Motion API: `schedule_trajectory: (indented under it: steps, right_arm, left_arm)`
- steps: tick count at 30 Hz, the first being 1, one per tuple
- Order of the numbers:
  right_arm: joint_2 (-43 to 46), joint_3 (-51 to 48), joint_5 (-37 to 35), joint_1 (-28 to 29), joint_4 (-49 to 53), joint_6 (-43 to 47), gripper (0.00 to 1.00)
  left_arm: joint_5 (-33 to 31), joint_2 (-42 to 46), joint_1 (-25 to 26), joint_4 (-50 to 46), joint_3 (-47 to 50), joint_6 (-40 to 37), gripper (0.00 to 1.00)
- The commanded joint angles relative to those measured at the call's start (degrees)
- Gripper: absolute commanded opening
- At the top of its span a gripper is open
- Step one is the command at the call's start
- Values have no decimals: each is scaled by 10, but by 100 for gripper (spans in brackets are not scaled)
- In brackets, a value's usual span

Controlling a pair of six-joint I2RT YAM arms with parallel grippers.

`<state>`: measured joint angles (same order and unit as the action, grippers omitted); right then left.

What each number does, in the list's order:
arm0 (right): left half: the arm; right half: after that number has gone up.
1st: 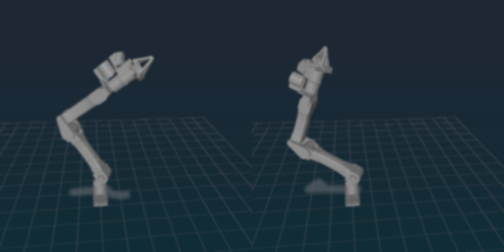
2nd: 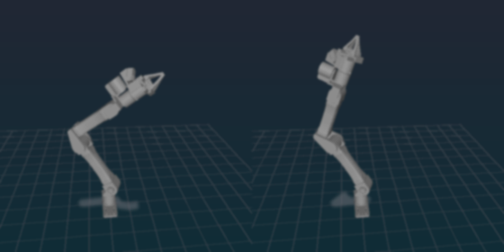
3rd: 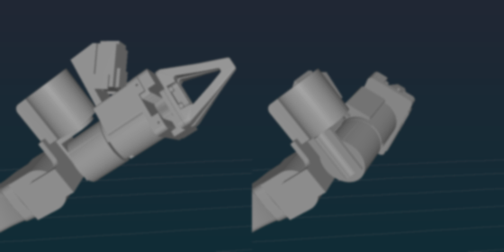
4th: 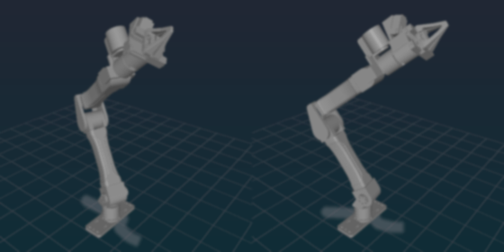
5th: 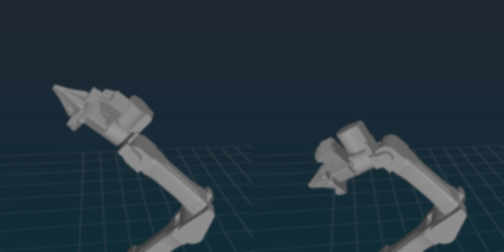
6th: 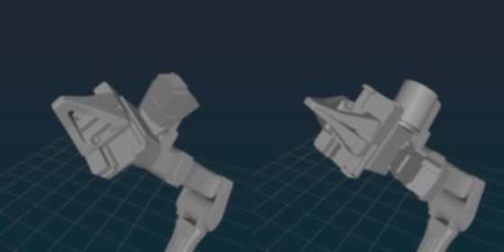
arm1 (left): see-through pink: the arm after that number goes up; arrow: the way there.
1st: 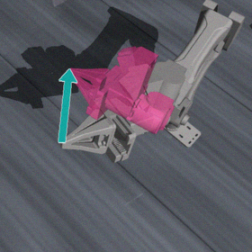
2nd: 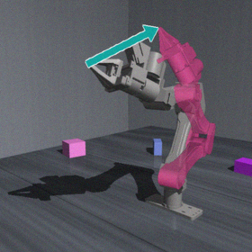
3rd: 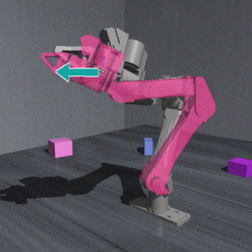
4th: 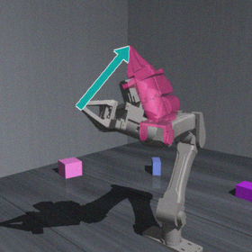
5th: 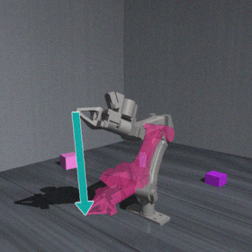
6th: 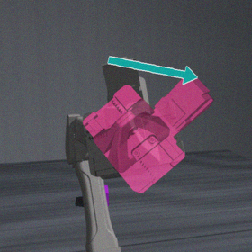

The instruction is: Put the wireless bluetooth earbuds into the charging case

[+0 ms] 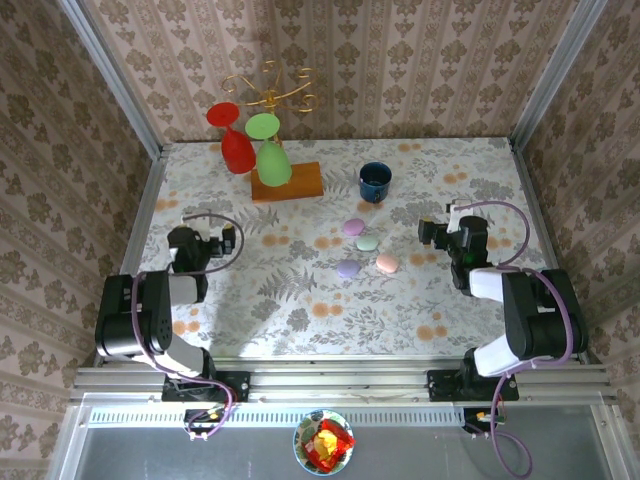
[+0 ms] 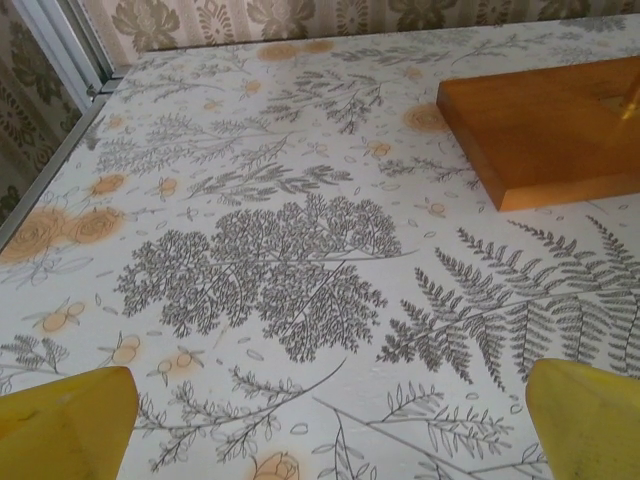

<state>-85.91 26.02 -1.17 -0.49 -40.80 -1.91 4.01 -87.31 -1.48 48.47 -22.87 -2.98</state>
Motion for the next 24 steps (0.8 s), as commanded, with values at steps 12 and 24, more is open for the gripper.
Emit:
schedule_trajectory:
  steps: [12, 24]
  right_arm:
    - [-7, -3, 3, 1, -30, -6, 100]
    - [-6, -4, 3, 1, -29, -6, 100]
  left_arm:
    - [-43, -19, 25, 38, 3, -11, 100]
    - [-39, -20, 24, 34, 0, -11, 100]
